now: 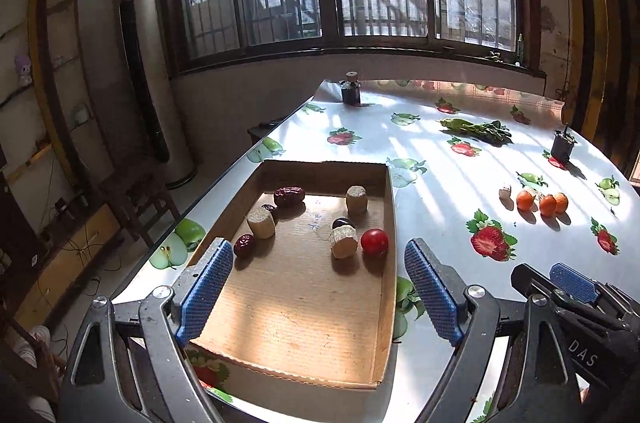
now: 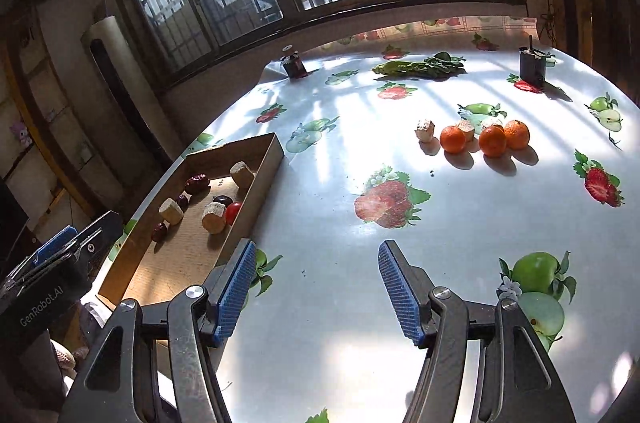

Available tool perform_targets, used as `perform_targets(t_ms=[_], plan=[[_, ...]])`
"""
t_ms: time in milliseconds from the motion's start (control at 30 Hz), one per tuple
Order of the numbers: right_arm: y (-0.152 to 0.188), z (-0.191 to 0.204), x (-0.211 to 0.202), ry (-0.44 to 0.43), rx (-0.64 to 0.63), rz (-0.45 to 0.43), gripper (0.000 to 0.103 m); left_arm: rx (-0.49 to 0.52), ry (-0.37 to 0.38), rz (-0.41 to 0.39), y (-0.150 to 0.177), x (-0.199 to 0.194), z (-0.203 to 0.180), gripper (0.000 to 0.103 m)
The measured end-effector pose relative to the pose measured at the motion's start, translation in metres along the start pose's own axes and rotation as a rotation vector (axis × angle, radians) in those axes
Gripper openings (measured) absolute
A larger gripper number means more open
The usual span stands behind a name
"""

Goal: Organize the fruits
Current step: 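Move both open tools back to the remaining fruit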

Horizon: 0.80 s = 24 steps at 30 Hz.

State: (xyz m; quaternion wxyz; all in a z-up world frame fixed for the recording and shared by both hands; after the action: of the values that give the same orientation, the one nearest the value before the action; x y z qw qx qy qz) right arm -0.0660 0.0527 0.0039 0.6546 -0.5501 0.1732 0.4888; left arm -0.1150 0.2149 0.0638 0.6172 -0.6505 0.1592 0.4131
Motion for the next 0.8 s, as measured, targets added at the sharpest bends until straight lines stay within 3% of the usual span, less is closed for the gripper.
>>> perform_targets(t_ms=[467, 667, 800], plan=[[0.004, -0.024, -0.008, -0.005, 0.052, -0.031, 0.07, 0.064, 0.029, 0.01, 0.008, -0.005, -0.031, 0.087], [0.003, -0.028, -0.001, 0.035, 0.059, -0.013, 0.07, 0.048, 0.165, -0.068, -0.004, -0.016, -0.034, 0.087], [-0.001, -0.033, -0.006, 0.046, 0.071, -0.044, 0.07, 0.013, 0.256, -0.117, -0.017, -0.029, -0.036, 0.087]])
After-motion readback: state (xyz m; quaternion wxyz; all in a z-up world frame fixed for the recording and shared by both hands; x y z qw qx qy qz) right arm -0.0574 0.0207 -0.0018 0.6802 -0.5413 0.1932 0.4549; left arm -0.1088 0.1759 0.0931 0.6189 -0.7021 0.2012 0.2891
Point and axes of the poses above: each gripper's, at about its wrist camera, not at the fingertips, and x roughly the way its jaws point, z to its left, y to its underside, the point moved 10 cm from there along x, roughly the way its jaws point, and after that the axes turned 15 degrees about z, right-handed, at the moved point
